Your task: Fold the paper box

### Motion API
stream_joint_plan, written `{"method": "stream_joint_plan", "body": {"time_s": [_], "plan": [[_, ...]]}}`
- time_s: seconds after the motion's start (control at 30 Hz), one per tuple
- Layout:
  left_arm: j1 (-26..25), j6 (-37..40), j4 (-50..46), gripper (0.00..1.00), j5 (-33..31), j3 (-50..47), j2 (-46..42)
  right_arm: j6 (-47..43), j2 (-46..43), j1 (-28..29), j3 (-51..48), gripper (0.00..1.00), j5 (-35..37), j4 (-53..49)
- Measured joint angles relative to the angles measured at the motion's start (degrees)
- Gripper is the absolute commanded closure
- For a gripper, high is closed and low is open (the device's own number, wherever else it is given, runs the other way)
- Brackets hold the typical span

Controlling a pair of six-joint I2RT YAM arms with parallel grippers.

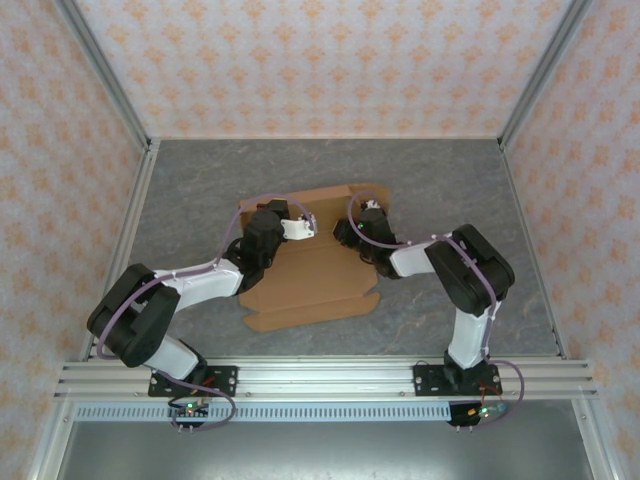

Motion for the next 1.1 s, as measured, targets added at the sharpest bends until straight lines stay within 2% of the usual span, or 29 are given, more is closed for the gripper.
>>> {"method": "stream_joint_plan", "body": {"time_s": [0.27, 0.7, 0.97, 1.1], "plan": [[-0.02, -0.04, -0.02, 1.0, -0.09, 0.0, 0.0, -1.18, -1.55, 0.24, -0.35, 0.62, 1.07, -2.19], [-0.07, -0.04, -0.5, 1.0, -0.15, 0.11, 0.0, -9.92, -20.5, -0.66, -5.57, 0.54, 8.52, -17.73], [-0.09, -0.02, -0.87, 1.0, -0.15, 0.28, 0.0, -17.42, -36.76, -8.52, -7.04, 0.51, 9.75, -28.94], [-0.39, -0.04, -0.98, 1.0, -0.2, 0.44, 0.0, -20.7, -35.43, -12.81, -2.75, 0.5, 8.92, -31.01]]}}
